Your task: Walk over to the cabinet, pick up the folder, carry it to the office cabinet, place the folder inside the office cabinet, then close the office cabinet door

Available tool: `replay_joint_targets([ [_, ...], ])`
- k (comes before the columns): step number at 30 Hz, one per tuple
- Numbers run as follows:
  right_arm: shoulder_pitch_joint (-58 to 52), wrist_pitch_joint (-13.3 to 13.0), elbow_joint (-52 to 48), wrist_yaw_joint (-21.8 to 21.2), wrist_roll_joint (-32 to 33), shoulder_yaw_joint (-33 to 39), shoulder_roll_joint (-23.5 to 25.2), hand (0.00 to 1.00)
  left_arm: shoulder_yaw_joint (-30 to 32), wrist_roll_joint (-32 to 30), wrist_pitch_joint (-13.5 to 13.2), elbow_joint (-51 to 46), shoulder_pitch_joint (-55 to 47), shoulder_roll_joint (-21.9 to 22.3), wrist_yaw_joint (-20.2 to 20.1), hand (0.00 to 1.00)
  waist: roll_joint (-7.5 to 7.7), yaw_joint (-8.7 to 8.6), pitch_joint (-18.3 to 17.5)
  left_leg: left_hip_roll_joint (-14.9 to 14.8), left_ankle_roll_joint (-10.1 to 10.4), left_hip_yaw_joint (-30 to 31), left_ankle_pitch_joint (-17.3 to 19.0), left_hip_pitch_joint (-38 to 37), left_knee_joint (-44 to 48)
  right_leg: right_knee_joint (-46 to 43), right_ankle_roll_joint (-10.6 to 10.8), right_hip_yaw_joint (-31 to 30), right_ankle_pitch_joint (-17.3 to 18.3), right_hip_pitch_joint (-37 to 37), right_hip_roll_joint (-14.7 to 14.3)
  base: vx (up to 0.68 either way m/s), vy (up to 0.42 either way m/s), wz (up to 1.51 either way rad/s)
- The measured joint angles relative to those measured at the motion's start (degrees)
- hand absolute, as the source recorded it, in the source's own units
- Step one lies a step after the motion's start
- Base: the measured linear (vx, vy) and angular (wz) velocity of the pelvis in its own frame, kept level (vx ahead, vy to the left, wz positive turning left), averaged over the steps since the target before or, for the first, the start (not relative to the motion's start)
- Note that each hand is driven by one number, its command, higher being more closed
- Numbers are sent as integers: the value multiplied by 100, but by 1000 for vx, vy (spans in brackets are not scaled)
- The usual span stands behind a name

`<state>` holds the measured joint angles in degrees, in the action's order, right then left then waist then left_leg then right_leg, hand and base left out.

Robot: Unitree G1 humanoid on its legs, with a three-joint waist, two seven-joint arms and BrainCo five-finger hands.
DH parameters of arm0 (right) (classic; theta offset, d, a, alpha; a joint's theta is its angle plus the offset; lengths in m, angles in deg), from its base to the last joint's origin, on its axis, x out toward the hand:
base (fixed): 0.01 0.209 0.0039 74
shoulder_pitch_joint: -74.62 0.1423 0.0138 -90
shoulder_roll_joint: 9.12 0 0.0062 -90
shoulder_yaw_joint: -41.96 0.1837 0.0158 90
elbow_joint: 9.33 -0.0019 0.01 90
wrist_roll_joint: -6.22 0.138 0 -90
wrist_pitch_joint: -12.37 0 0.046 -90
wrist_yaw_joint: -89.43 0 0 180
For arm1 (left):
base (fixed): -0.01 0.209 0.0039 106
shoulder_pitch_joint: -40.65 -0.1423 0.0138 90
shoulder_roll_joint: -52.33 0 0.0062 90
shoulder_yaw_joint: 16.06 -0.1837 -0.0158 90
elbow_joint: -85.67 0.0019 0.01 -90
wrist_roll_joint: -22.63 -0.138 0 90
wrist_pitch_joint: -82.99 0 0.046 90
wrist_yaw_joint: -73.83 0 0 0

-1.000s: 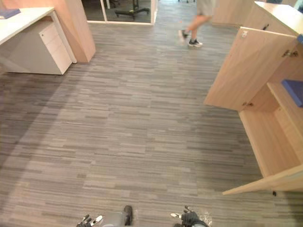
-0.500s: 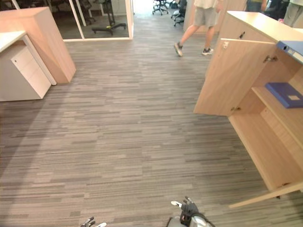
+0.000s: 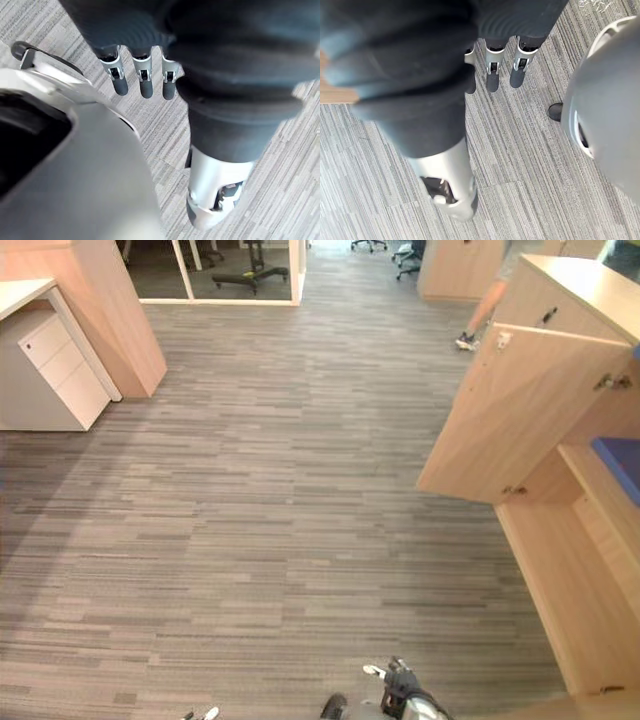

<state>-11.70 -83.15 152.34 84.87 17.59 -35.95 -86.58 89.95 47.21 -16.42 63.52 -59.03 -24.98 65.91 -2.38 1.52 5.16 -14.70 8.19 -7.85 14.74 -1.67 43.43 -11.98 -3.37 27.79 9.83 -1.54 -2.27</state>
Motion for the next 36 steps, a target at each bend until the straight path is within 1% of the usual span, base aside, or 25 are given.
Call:
replay_joint_targets([
  [1,-2,7,2,1,0,-31,-5,0,72,34,1,-20,-9,41,2,0,-54,24,-23,-49,32,-21,36,175,411,58,-21,-89,-7,98,-69,320,58,-76],
  [2,7,18,7,3,-3,-117,-3,0,231,85,1,-93,-21,112,15,0,-38,114,-14,-108,-114,-124,136,474,995,162,-157,-350,-22,288,-172,273,93,-80],
  [3,6,25,33,5,-3,-99,11,0,269,121,-6,-121,-21,130,17,0,-26,162,-17,-94,-205,-182,191,617,1136,185,-180,-489,-11,365,-182,308,160,-129],
  [4,27,31,107,14,-3,-92,22,0,331,205,-19,-161,-16,167,24,0,-7,229,-10,3,-436,-212,335,1017,1156,252,-186,-865,-4,533,-165,213,187,-131],
  [6,51,35,187,22,-3,-83,29,0,325,275,-29,-156,-6,161,32,0,17,278,8,148,-595,-55,441,1379,711,282,-112,-1210,-12,681,-42,179,222,-133],
  [7,54,34,238,30,-3,-75,29,0,342,345,-76,-161,-2,158,40,0,74,309,32,379,-590,303,438,1619,-121,284,48,-1590,63,786,169,124,219,-112],
  [8,44,30,236,33,-3,-67,24,0,344,379,-99,-158,4,158,48,0,82,299,37,476,-563,555,399,1694,-505,289,116,-1717,101,839,262,237,391,-126],
  [9,12,25,226,38,-4,-57,16,0,355,430,-123,-163,8,175,75,0,89,291,20,596,-468,1015,234,1764,-1356,296,275,-1948,185,915,433,329,449,-99],
  [10,-37,2,204,54,-4,-106,35,0,450,484,-131,-209,-7,198,82,0,152,306,-8,667,-385,1181,-338,1749,-1824,306,451,-2168,282,1007,632,381,473,-93],
  [12,-130,-15,135,69,-3,-279,86,0,543,504,-147,-227,-74,174,110,0,218,321,-156,891,-308,1072,-933,1640,-1974,388,616,-2347,314,1063,857,328,328,-56],
  [13,-114,-16,120,69,4,-323,261,0,579,533,-190,-263,-63,116,151,0,432,290,-212,965,-416,871,-812,1668,-1847,425,536,-2374,190,1056,980,426,370,-51],
  [14,-76,-17,118,68,28,-323,428,0,591,552,-215,-299,-52,81,157,0,493,333,-189,990,-453,784,-639,1666,-1600,443,582,-2413,18,1052,1050,454,412,-46],
  [17,-89,-23,107,44,46,-287,609,0,592,543,-215,-279,-66,81,163,0,519,458,-350,1062,-590,445,-481,1383,-1594,473,702,-2789,-469,1038,1241,310,316,-62],
  [20,-114,-30,107,13,44,74,595,0,639,505,-218,-185,-97,101,178,0,508,498,-540,1281,-688,279,-426,936,-2218,266,777,-3039,-622,821,1503,218,228,-77],
  [22,-138,-26,90,0,7,459,513,0,708,470,-219,-150,-101,196,187,0,383,522,-569,1458,-836,56,-465,471,-2738,-652,777,-3177,-622,330,1679,121,204,-83],
  [23,-199,-17,-29,-9,-36,627,470,0,706,442,-220,-161,-105,198,189,0,363,510,-560,1608,-889,-31,-496,186,-2960,-1578,750,-3188,-637,-85,1835,63,180,-65],
  [24,-233,-19,-163,-16,-48,712,448,0,683,382,-217,-161,-98,201,190,0,356,459,-517,1772,-973,-113,-511,-137,-3141,-2506,517,-3132,-785,-454,2038,72,203,-41],
  [26,-268,-21,-252,-36,-110,850,440,0,692,273,-217,-162,-98,202,189,0,349,333,-502,1920,-1105,-168,-454,-496,-3299,-3443,129,-2819,-1027,-760,2342,66,125,-6],
  [28,-275,-28,-274,-37,-130,919,446,0,709,226,-214,-202,-146,208,189,0,352,322,-499,1973,-1115,-253,-455,-799,-3577,-3774,117,-2420,-1039,-917,2475,58,94,-18],
  [29,-275,-36,-281,-37,-134,912,445,0,735,217,-215,-234,-178,219,190,0,350,319,-499,1942,-1126,-328,-461,-943,-3727,-3848,220,-2245,-949,-936,2493,71,34,-39],
  [30,-268,-37,-280,-38,-142,914,443,0,750,217,-214,-224,-196,216,191,0,346,316,-501,1878,-1127,-404,-461,-987,-3786,-3865,351,-2016,-619,-979,2466,105,-54,-54],
  [31,-186,-31,-268,-37,-142,921,427,0,746,216,-210,-208,-174,215,193,0,331,295,-444,1758,-1140,-455,-448,-1054,-3861,-3843,398,-1643,-16,-1085,2345,95,-110,-48],
  [33,-70,-30,-260,-36,-143,966,435,0,697,212,-208,-205,-93,219,193,0,294,217,-345,1474,-1055,-558,-380,-1136,-3886,-3512,426,-918,465,-1194,2007,96,-178,-37],
  [35,-6,-26,-231,-29,-142,1016,446,0,621,210,-213,-207,42,212,193,0,334,210,-207,1316,-883,-740,-298,-1393,-3943,-2703,394,-144,412,-1188,1806,127,-219,-33],
  [36,-23,-25,-231,-24,-143,941,447,0,596,212,-215,-209,68,198,193,0,383,202,-190,1360,-816,-749,-256,-1481,-3955,-2410,338,-25,257,-1161,1799,200,-289,-31],
])
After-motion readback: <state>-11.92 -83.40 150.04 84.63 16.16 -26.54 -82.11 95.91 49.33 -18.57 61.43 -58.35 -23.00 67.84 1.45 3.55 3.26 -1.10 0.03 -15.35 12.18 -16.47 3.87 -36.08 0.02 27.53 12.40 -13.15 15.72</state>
